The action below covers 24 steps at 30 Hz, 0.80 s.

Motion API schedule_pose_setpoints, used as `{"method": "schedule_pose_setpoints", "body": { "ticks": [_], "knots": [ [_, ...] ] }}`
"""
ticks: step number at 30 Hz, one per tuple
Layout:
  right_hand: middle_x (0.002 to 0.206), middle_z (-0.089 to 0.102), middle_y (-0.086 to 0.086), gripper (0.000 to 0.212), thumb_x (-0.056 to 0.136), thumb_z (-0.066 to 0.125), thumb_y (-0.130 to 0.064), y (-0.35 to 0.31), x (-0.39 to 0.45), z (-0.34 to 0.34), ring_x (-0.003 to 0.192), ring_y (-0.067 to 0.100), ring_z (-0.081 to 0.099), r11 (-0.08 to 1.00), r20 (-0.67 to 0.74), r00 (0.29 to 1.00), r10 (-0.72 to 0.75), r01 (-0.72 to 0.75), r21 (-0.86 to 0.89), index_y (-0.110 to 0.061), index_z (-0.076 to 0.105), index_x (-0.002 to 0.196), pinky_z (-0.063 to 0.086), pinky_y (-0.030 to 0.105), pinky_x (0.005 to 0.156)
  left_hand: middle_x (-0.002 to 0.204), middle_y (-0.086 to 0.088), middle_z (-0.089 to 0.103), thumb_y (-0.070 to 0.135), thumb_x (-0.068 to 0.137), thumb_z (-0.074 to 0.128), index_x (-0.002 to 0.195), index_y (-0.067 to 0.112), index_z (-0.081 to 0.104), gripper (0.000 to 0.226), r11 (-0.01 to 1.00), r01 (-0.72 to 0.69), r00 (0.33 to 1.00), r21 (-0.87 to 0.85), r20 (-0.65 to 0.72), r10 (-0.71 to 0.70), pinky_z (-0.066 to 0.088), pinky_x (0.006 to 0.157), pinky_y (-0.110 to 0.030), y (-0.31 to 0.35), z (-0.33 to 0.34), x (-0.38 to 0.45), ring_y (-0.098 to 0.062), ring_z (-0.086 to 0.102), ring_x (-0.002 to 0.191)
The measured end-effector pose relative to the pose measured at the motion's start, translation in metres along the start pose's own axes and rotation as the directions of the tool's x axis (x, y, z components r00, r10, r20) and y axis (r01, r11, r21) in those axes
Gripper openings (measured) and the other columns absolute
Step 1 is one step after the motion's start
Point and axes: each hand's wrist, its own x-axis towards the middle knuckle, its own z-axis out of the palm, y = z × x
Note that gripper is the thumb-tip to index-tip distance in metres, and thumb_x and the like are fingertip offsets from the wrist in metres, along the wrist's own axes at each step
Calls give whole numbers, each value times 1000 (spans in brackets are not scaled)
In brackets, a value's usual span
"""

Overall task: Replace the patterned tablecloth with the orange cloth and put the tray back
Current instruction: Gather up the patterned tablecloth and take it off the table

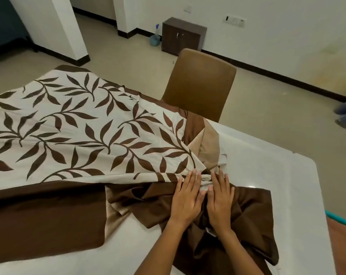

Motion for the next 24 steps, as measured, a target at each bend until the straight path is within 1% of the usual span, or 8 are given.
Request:
{"method": "schedule_pose_setpoints", "body": {
  "ticks": [3, 6, 9, 11, 16, 20, 22, 24],
  "knots": [
    [159, 9, -5, 50, 98, 19, -43, 0, 13, 14, 146, 9, -3, 992, 87, 994, -59, 68, -110, -34, 18, 148, -1, 48, 115, 158, 5, 13, 48, 100, 3, 151, 19, 14, 60, 997, -4, 999, -76, -48, 0, 1, 118, -35, -1, -3, 3, -6, 6, 145],
    [152, 22, -14, 47, 98, 19, -41, 7, 17, 22, 143, 1, 9, 995, 120, 991, -51, 60, -78, -34, 24, 144, 10, 50, 117, 158, 3, 14, 45, 101, 3, 151, 24, 14, 55, 1000, -13, 999, -10, -45, 13, 0, 118, -36, 0, -1, 3, -9, 5, 146],
    [132, 53, -10, 45, 98, 23, -41, -4, 37, 6, 125, 4, 44, 967, -66, 992, 103, -85, 242, -26, 49, 132, 26, 50, 112, 156, 2, 22, 38, 103, 6, 148, 25, 26, 51, 1000, 19, 999, 7, -27, -18, 8, 117, -37, 0, 5, 5, -11, 11, 146],
    [124, 59, -2, 39, 99, 31, -38, -19, 67, 1, 116, 11, 51, 979, -179, 983, 36, 1, 203, -19, 56, 124, 37, 50, 103, 154, 0, 27, 35, 103, 9, 146, 23, 33, 51, 998, 47, 999, 32, 0, -47, 12, 116, -39, 2, 6, 7, -13, 15, 145],
    [143, 45, 3, 48, 91, 42, -55, -58, 160, 35, 132, 23, 39, 971, 74, 976, -204, 212, -115, -26, 56, 126, 28, 44, 109, 153, -2, 31, 33, 102, 10, 143, 20, 40, 52, 992, 57, 998, 111, 6, -58, 12, 116, -39, 3, 8, 6, -17, 19, 144],
    [159, 0, 2, 76, 85, 33, -72, -45, 202, 67, 145, 31, 0, 871, 429, 898, -100, 288, -399, -35, 14, 149, 0, 54, 114, 155, -1, 26, 33, 102, 12, 146, 19, 34, 51, 993, 49, 999, 111, -19, -47, 13, 115, -38, 2, 9, 4, -16, 19, 144],
    [159, -5, 2, 72, 90, 33, -65, -33, 206, 76, 146, 29, -5, 866, 531, 844, -72, 317, -387, -33, 8, 150, 1, 52, 115, 156, 0, 24, 34, 103, 11, 148, 18, 30, 51, 993, 34, 999, 110, -32, -31, 13, 115, -37, -1, 11, 4, -15, 19, 144],
    [158, 13, 3, 52, 100, 37, -38, -28, 200, 78, 146, 25, 7, 891, 536, 823, -188, 373, -260, -23, 25, 148, 8, 38, 116, 157, 1, 22, 36, 103, 11, 149, 16, 26, 53, 995, 19, 999, 101, -36, -15, 11, 116, -35, -3, 10, 6, -15, 19, 144]
  ]
}}
